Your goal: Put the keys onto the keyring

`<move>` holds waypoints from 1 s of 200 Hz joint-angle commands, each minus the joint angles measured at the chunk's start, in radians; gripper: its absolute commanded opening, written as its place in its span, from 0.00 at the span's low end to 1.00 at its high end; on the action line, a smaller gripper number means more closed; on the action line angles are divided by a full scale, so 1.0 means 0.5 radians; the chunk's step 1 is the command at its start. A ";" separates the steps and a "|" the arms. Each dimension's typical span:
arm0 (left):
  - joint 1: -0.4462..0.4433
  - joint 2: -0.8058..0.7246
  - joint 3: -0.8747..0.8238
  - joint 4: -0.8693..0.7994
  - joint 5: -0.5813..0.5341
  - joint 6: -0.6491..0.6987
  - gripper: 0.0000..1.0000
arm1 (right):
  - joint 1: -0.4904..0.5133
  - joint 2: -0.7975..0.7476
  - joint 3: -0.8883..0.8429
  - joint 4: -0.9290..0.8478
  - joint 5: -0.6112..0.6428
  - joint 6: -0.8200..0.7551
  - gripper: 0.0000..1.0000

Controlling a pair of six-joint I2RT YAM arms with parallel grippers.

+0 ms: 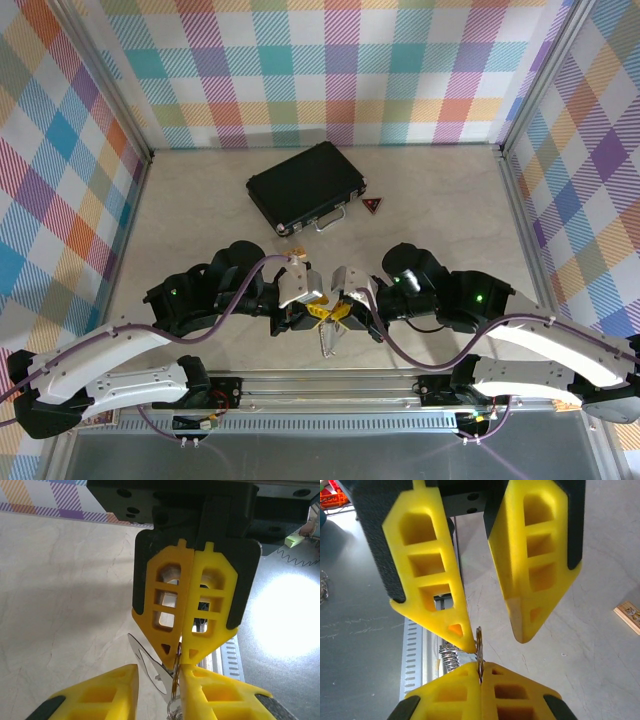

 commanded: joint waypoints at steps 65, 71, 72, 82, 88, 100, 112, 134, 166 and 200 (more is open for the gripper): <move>-0.008 -0.011 -0.055 0.097 0.011 0.000 0.07 | 0.007 -0.032 0.003 0.158 -0.128 0.024 0.00; -0.008 -0.019 -0.055 0.106 0.013 -0.002 0.03 | 0.007 -0.037 0.003 0.160 -0.128 0.024 0.00; -0.008 -0.020 -0.055 0.109 0.014 -0.005 0.02 | 0.007 -0.037 0.003 0.159 -0.130 0.025 0.00; -0.008 -0.034 -0.055 0.130 0.025 -0.018 0.00 | 0.007 -0.045 -0.001 0.159 -0.131 0.029 0.00; -0.010 -0.040 -0.059 0.150 0.042 -0.027 0.00 | 0.007 -0.050 -0.003 0.163 -0.134 0.029 0.00; -0.009 -0.057 -0.075 0.206 0.081 -0.063 0.00 | 0.007 -0.066 -0.006 0.170 -0.134 0.036 0.00; -0.009 -0.084 -0.107 0.299 0.129 -0.109 0.00 | 0.007 -0.081 -0.012 0.182 -0.132 0.042 0.00; -0.008 -0.139 -0.221 0.625 0.236 -0.251 0.00 | 0.008 -0.143 -0.070 0.278 -0.151 0.068 0.08; -0.008 -0.198 -0.402 1.045 0.296 -0.422 0.00 | 0.007 -0.222 -0.142 0.417 -0.164 0.111 0.15; -0.010 -0.221 -0.513 1.334 0.340 -0.552 0.00 | 0.006 -0.313 -0.223 0.542 -0.174 0.113 0.14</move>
